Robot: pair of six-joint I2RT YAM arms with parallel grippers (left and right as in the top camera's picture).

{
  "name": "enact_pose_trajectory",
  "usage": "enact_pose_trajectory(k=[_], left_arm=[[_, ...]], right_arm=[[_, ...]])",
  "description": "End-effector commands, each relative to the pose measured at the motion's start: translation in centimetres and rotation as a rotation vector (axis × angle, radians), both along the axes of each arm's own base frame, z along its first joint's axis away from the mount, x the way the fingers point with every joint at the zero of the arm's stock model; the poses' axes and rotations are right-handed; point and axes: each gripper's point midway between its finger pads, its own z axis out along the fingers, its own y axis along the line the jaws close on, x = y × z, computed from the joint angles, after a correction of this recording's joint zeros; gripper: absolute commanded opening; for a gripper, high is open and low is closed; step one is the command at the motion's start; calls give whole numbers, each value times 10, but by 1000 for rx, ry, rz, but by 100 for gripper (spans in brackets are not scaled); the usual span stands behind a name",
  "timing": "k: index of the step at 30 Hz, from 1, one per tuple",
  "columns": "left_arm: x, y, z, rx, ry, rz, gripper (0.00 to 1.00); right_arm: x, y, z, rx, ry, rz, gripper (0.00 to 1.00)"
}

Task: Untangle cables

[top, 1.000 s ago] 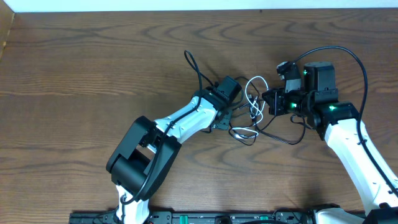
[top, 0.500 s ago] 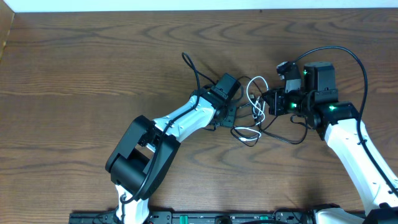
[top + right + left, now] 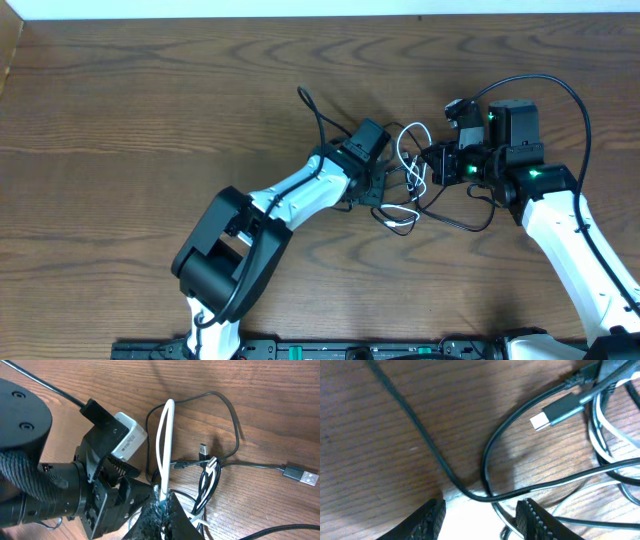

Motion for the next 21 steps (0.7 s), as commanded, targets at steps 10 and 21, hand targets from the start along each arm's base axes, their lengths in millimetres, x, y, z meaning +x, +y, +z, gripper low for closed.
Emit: enact_pose_trajectory(k=[10, 21], left_arm=[[0, 75, -34, 431, -98, 145, 44], [-6, 154, -30, 643, -27, 334, 40]], right_arm=[[1, 3, 10, 15, -19, 1, 1], [17, -54, 15, -142, -73, -221, 1]])
